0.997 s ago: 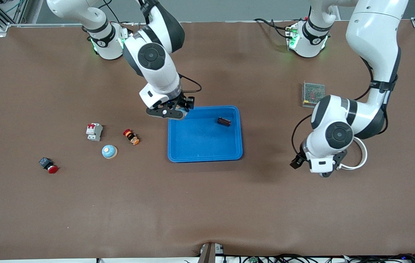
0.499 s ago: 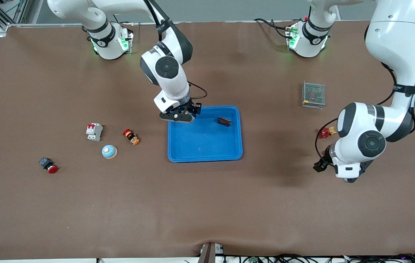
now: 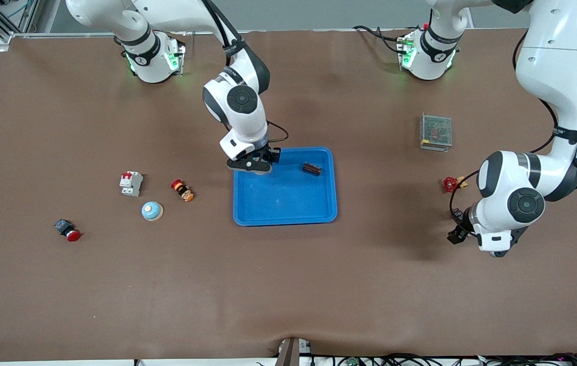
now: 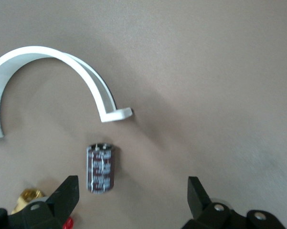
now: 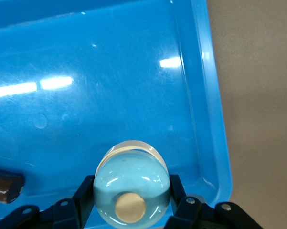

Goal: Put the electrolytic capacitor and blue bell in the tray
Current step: 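Carry the bell with the right gripper while the left gripper reaches another capacitor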

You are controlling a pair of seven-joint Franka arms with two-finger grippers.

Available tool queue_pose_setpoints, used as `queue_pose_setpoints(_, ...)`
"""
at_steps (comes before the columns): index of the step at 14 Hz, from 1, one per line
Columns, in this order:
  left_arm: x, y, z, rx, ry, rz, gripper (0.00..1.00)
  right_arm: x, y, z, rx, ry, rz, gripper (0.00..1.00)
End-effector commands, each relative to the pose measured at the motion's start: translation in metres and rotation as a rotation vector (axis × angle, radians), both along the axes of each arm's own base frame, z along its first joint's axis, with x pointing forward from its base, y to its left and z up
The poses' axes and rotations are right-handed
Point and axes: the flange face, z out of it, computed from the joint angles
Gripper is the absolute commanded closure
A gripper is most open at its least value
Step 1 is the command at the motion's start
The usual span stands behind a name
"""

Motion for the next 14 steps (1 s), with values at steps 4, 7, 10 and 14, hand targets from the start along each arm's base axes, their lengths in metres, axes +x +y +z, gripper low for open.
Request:
queue_pose_setpoints(4,-0.013,0.032,-0.016,0.0,-0.007,0.033,0.0,-0.007,0.006,-0.027,-0.01,-0.037,-0.009,0.63)
queue_pose_setpoints(7,-0.019,0.033,-0.023,0.001,0.01,0.045,0.02,-0.009,0.008,-0.033,-0.014,-0.035,-0.004,0.63)
queue_pose_setpoints(10,-0.022,0.031,-0.022,-0.001,0.013,0.046,0.16,-0.009,0.008,-0.042,-0.015,-0.038,-0.002,0.63)
queue_pose_setpoints(14,-0.03,0.026,-0.029,-0.006,0.035,0.028,0.4,-0.009,0.007,-0.048,-0.013,-0.041,-0.001,0.63)
